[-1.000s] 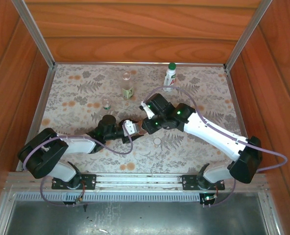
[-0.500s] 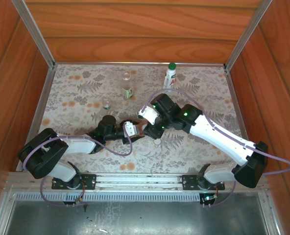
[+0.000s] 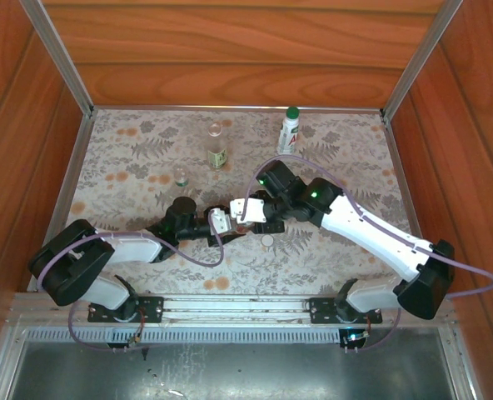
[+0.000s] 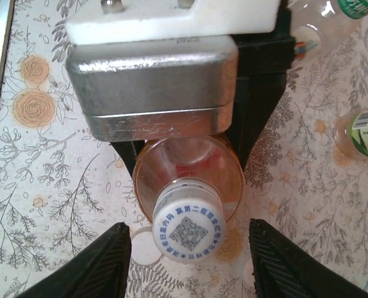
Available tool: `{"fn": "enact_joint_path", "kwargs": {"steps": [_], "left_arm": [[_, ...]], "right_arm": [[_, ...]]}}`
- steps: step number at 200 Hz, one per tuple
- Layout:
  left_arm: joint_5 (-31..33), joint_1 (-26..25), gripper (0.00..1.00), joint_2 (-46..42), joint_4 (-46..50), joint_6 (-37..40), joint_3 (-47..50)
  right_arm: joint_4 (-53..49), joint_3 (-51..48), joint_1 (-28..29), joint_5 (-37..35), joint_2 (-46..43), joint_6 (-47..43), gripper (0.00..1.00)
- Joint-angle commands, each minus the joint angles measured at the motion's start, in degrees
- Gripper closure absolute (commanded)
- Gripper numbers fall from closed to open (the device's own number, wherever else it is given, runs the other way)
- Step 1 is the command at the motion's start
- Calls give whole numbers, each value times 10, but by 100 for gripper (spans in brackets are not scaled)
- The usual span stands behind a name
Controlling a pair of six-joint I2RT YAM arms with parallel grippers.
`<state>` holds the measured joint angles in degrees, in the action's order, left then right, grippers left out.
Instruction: Screw on the bottle caps
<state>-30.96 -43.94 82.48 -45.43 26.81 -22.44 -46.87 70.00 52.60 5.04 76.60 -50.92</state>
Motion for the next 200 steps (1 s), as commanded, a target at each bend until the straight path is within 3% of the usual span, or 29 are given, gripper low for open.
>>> {"fn": "enact_joint_path", "kwargs": {"steps": [1,37,55,73,110,167,184,200], "left_arm": [[-18,-3,38,-12,-12,6,8],[-18,-3,38,-13,-11,7,7],[-16,-3,38,-13,-12,7,7],[-13,-3,39,-11,-10,9,5],[-10,-3,38,-7,-10,11,1],[-9,-3,38,-3,-9,9,-2],[-12,-3,38,-1,-9,8,-4],[-15,-3,38,0,-8,7,-4]], "right_arm": [[-6,-5,5,9,13,-36,53],[-8,-1,5,11,20,-26,72],[-13,1,5,14,20,-13,76],[-1,-2,5,16,18,46,84],[95,-30,6,26,7,307,99],[116,-21,5,-17,41,894,100],[92,-19,5,-26,44,936,100],[90,-19,5,-13,37,898,95]]}}
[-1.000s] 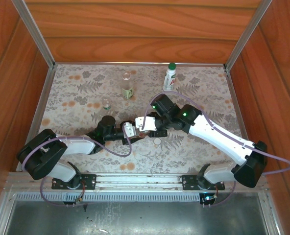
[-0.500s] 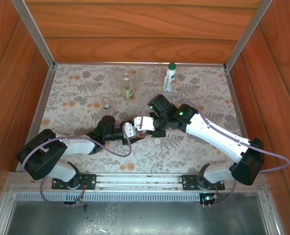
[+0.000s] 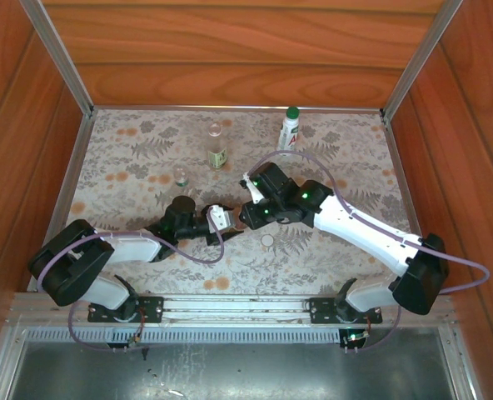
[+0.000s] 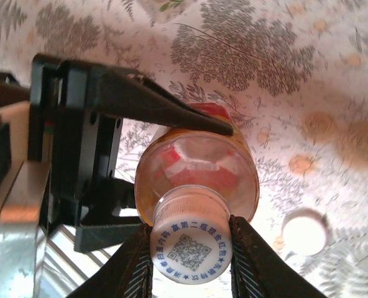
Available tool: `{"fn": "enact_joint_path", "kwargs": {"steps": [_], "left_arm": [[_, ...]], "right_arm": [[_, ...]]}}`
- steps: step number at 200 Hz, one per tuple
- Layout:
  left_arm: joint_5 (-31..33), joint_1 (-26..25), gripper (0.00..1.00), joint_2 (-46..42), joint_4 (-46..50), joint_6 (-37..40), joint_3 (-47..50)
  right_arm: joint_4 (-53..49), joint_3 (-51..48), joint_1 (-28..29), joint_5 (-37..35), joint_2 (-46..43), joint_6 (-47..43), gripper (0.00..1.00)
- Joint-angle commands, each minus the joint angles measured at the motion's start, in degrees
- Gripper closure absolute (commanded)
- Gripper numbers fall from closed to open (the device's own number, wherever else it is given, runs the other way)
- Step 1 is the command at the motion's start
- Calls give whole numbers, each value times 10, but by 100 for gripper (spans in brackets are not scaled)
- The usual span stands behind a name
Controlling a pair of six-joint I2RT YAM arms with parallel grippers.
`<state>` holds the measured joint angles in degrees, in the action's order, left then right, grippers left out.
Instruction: Screw on the bottle caps
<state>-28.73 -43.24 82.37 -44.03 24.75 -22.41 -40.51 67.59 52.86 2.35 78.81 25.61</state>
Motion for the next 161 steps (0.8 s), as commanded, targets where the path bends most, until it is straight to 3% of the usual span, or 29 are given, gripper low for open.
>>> {"fn": "enact_joint_path", "kwargs": {"steps": [1,20,33,51,68,98,133,161], "left_arm": [[-38,-10,38,1,-22,27,-4],[-40,-10,39,-1,-22,27,-2],[-39,-10,38,-3,-22,27,0],[-43,-10,38,-4,-21,27,0],[-47,-10,39,-5,-21,26,0],[-51,-10,38,-7,-19,25,1],[-52,-11,38,-8,-19,26,1],[-53,-10,38,-12,-19,26,2]], "right_arm": [[27,5,2,15,15,127,94],[26,6,3,67,6,-27,70],[-1,12,3,64,-5,-139,53],[-32,9,3,40,-33,-295,41],[-37,-7,3,36,-62,-453,38],[-38,-26,3,55,-85,-635,37],[-60,-2,3,52,-49,-702,40],[-54,1,3,56,-29,-702,50]]}}
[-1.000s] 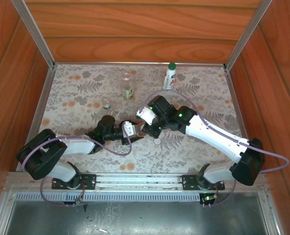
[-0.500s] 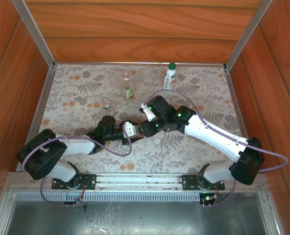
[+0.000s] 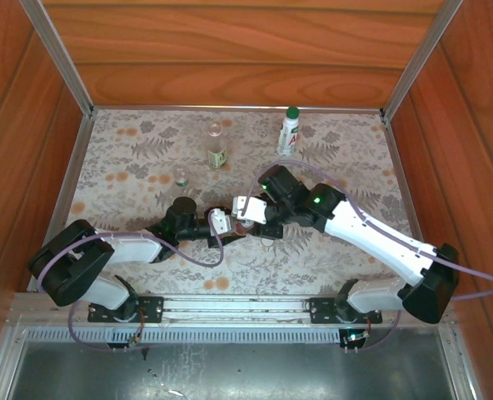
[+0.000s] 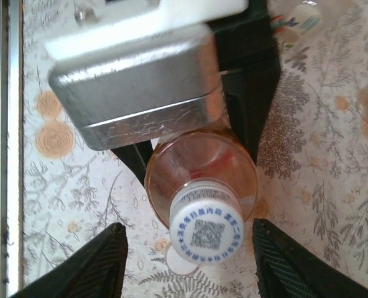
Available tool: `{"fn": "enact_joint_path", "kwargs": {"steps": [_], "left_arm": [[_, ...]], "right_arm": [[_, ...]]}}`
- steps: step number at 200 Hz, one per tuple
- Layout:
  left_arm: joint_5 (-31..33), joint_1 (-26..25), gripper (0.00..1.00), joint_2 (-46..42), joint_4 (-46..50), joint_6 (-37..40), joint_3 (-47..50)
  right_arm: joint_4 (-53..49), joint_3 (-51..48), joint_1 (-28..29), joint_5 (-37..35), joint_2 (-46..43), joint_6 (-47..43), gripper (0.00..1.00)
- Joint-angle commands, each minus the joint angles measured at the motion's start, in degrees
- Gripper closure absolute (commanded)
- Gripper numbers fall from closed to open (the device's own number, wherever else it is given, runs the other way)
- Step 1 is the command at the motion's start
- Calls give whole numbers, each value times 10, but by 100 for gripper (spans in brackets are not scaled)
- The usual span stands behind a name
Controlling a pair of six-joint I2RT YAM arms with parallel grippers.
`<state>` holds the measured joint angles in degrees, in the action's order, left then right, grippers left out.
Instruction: Screw on the bottle caps
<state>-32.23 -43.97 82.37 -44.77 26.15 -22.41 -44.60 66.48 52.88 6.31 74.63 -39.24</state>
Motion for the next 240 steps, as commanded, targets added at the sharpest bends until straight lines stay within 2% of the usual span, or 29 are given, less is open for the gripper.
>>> {"fn": "enact_joint_path", "kwargs": {"steps": [1,19,53,78,89,112,129,145,204,240], "left_arm": [[-17,-3,38,-12,-11,12,2],[-17,-2,38,-12,-11,12,3],[-20,-3,38,-8,-11,12,1],[-21,-3,39,-7,-11,12,1],[-20,-3,37,-9,-12,12,2],[-17,-3,27,-18,-11,1,4],[-11,-2,20,-28,-12,-13,6],[-5,-2,18,-35,-11,-21,7],[9,-1,22,-41,-12,-20,12],[2,-1,37,-41,-11,-20,10]], "right_arm": [[-13,12,3,17,13,-53,51],[-9,14,2,23,17,-49,59],[1,11,2,39,12,-36,65],[2,7,2,39,11,-29,81],[0,4,2,36,9,-27,82],[22,-9,1,37,-10,-5,83],[50,-27,-5,63,-28,13,83],[76,-44,-11,84,-41,35,84],[126,-84,-30,95,-84,106,86],[132,-91,-32,101,-95,120,84]]}}
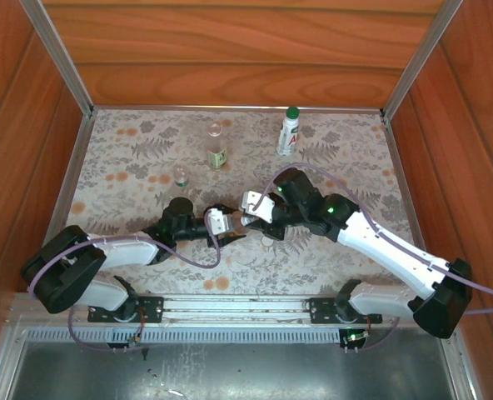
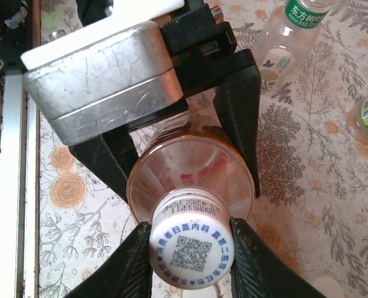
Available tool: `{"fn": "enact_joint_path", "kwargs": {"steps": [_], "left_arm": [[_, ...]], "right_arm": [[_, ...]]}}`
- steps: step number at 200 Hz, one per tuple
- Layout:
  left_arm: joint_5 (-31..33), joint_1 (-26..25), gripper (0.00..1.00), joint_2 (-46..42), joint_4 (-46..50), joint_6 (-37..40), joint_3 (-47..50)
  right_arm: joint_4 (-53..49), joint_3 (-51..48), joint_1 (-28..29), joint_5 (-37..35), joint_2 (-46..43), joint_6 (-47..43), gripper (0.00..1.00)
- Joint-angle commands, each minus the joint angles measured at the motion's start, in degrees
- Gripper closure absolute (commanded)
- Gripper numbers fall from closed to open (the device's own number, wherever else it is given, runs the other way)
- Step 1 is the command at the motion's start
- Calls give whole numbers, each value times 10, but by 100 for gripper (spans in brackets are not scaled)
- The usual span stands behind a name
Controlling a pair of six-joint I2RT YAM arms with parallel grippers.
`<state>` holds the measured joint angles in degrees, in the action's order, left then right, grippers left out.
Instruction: Screw on the bottle caps
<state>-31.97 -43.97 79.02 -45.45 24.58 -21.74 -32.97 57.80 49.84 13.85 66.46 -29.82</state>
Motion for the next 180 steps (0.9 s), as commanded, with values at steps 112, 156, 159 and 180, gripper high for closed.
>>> {"fn": "enact_joint_path", "kwargs": {"steps": [112,156,159,180], "left_arm": [[-20,-1,43,-4,-4,7,5],[-13,-1,43,0,-5,13,6],[-10,-1,43,1,-5,14,4],[35,-1,43,1,-4,23,-10]], "right_arm": [[-53,41,0,35,22,-105,63],[-53,43,0,40,26,-66,88],[-46,41,0,37,25,-51,90],[38,24,0,-5,21,142,100]]}}
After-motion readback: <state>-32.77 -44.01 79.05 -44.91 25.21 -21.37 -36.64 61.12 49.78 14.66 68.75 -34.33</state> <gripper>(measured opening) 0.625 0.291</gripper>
